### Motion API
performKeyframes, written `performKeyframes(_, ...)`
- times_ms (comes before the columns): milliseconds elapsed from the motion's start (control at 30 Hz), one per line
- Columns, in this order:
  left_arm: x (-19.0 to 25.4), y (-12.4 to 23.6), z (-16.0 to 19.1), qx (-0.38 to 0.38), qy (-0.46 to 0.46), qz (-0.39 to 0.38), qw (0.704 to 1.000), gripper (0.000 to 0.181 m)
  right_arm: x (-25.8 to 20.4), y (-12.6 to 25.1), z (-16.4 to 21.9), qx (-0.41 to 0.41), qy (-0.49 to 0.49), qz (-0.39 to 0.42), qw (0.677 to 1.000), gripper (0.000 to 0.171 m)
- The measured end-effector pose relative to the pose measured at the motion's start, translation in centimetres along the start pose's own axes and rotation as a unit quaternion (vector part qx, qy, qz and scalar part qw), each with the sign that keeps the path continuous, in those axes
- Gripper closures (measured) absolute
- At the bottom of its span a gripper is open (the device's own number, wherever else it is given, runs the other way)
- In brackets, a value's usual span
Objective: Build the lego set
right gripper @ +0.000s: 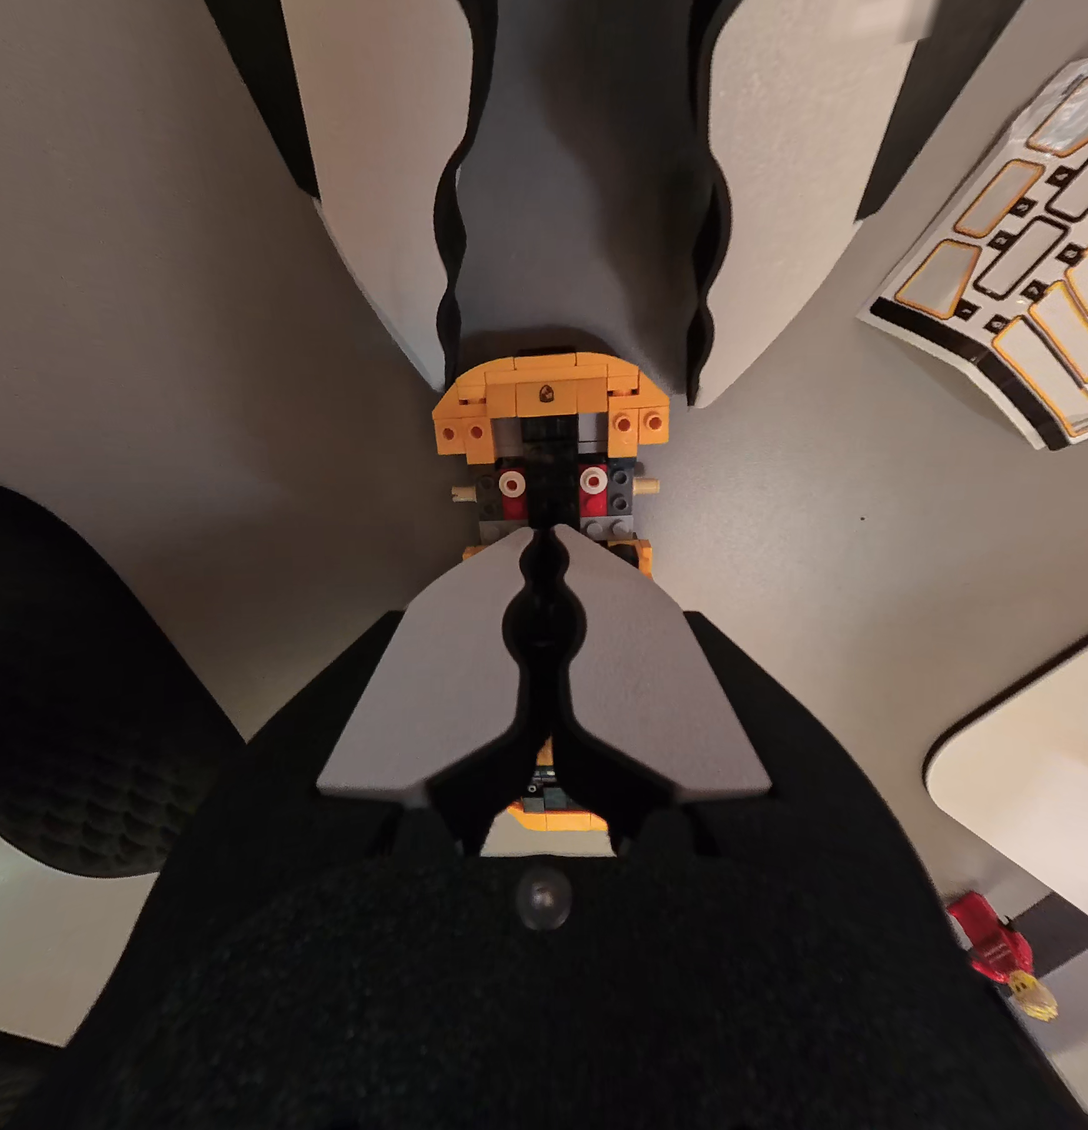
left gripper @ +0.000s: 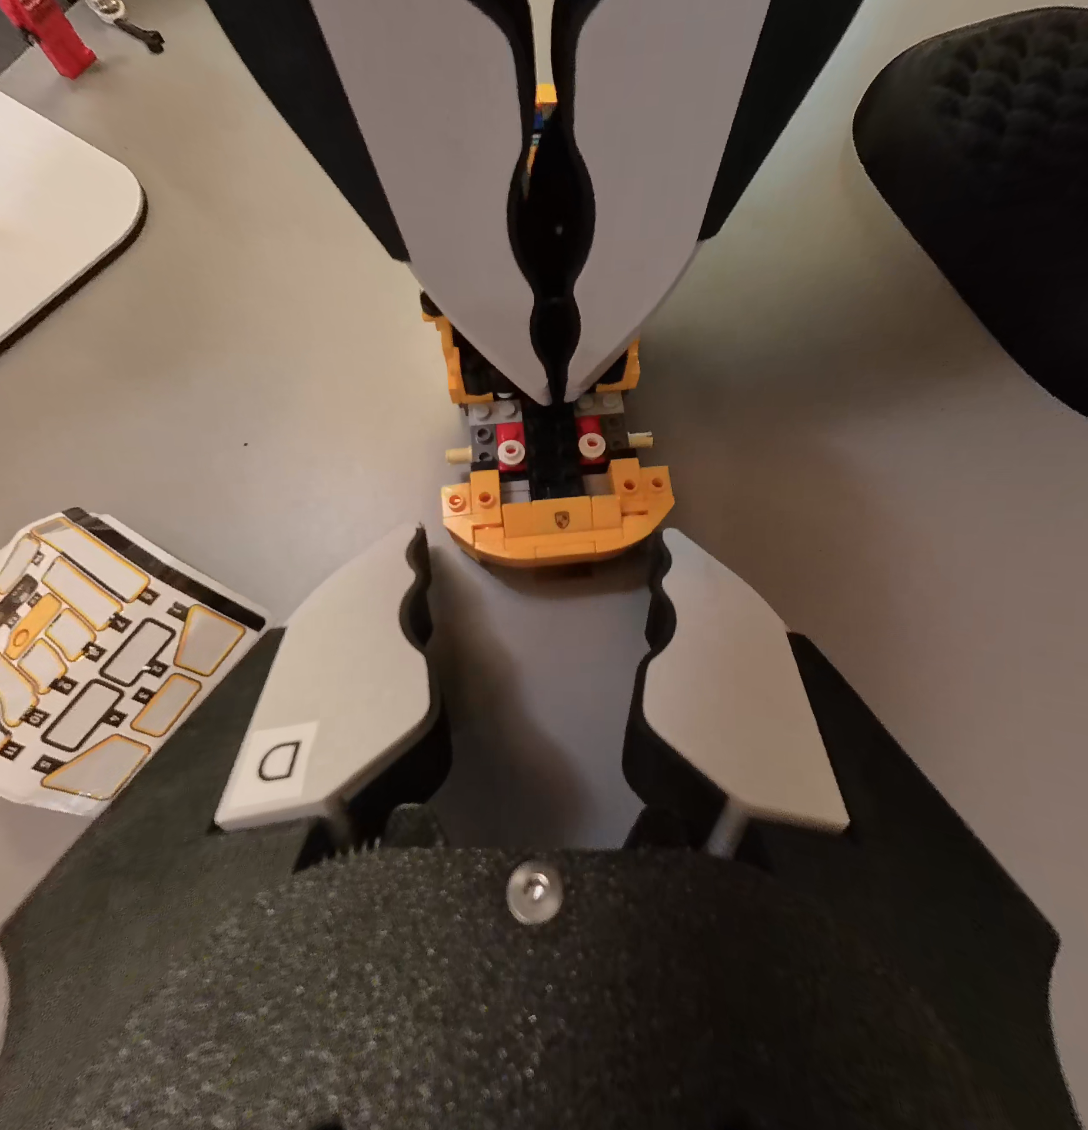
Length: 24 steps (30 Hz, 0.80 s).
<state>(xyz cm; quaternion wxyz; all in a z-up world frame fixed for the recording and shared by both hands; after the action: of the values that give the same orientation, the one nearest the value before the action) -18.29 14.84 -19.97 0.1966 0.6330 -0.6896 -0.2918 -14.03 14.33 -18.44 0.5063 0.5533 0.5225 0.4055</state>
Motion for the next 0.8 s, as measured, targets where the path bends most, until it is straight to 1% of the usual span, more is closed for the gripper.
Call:
performKeyframes(233,0.0,-0.1,0.2,-0.006,-0.002,0.001,1.0,0.113,0.1,0.1,-0.1,0.007,-0.016,0.003,1.0,0.171)
performKeyframes(333,0.1,-0.1,0.2,-0.009,-0.006,0.002,1.0,0.113,0.6,1.5,-0.6,0.039,-0.018,0.015,0.999,0.171)
performKeyframes(400,0.1,-0.1,0.2,-0.007,-0.005,0.003,1.0,0.114,1.1,2.2,-0.4,0.028,-0.015,0.028,0.999,0.171)
performKeyframes(433,0.1,-0.1,0.1,-0.007,-0.005,0.003,1.0,0.114,0.9,2.2,-0.3,0.021,-0.013,0.022,0.999,0.171)
performKeyframes(567,0.2,0.2,0.2,-0.006,-0.011,0.006,1.0,0.116,0.5,1.0,0.5,-0.026,-0.011,0.015,0.999,0.171)
performKeyframes(800,-0.1,1.6,0.5,0.008,-0.01,0.007,1.0,0.119,0.5,0.4,0.4,-0.055,0.0,0.036,0.998,0.171)
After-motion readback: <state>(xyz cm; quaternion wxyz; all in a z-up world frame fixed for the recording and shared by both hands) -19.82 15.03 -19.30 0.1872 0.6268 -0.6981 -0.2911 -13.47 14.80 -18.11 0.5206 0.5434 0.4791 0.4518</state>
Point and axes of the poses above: each gripper's, where its closed fingertips meet, y back along the fingers, z out of its underside, x = y × z across the jaws, the point moved 1 cm from there along y, back along the fingers, and after that the axes turned 8 degrees about -y, right-handed, at the moved point
